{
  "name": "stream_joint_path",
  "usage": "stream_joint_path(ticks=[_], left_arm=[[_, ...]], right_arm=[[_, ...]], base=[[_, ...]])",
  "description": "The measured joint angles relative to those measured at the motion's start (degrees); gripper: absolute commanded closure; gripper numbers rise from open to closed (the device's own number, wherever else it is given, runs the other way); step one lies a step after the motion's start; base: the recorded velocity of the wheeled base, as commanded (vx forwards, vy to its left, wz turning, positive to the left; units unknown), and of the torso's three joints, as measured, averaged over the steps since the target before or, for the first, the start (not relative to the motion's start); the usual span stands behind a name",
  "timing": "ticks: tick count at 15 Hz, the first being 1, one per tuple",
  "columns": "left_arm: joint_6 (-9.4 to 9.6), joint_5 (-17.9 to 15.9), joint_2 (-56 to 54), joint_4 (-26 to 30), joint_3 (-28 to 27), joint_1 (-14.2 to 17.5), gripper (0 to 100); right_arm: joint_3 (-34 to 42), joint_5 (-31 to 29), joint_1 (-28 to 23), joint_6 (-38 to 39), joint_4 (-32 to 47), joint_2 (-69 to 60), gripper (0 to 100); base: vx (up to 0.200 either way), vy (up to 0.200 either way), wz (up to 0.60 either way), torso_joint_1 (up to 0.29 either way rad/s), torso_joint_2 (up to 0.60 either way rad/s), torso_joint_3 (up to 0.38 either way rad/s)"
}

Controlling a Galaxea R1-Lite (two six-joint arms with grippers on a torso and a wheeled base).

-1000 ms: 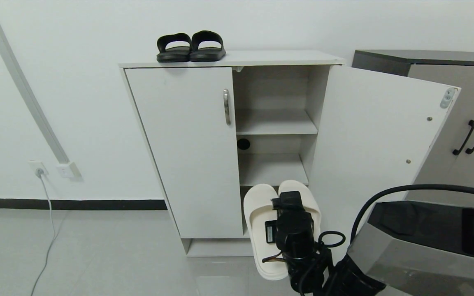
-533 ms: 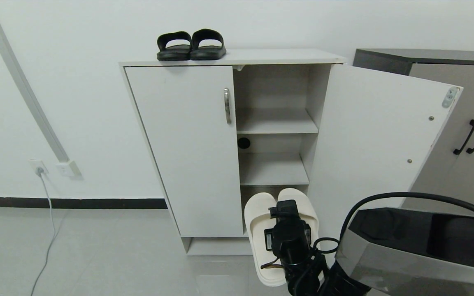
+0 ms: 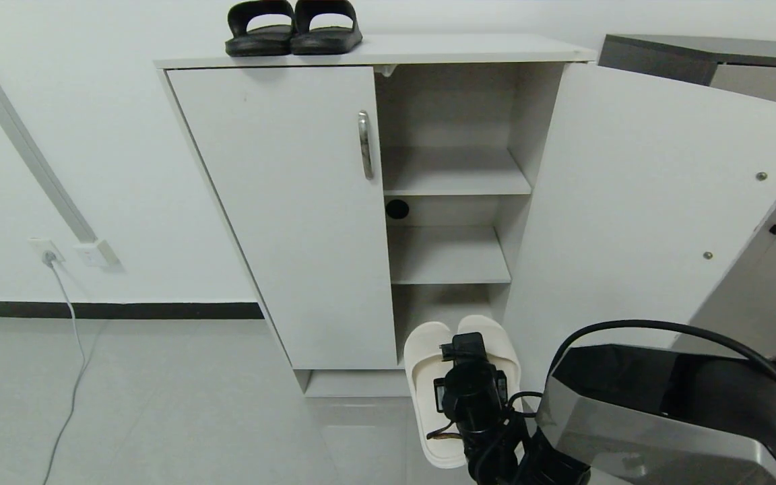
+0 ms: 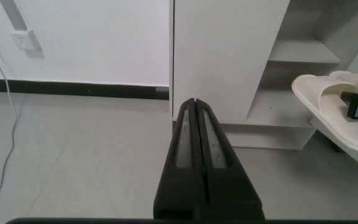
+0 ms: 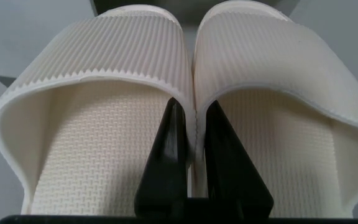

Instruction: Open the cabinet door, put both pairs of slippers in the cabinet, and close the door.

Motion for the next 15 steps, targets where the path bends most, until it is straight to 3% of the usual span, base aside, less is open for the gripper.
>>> stream_joint_path(ticks=[4,8,15], left_arm=[[-0.06,0.07,0.02,-0.02,0.05,0.04,100],[-0.16,0.16,0.02,-0.05,0.07,0.0,100],[-0.17,0.18,0.02,-0.05,0.07,0.01,100]], right_arm=[[-1.38,-0.41,-0.59,-0.41,-2.93,1.49,100],[-1.57,-0.55,-2.01,-10.58,-19.41,3.85,100],[-1.87,-0.39,-2.88,-11.54,-20.48,4.99,100]], base=[[0.0,0.0,0.0,0.003,0.0,-0.069],[0.0,0.0,0.0,0.0,0.0,0.0],[0.029,0.0,0.0,0.0,0.0,0.0]])
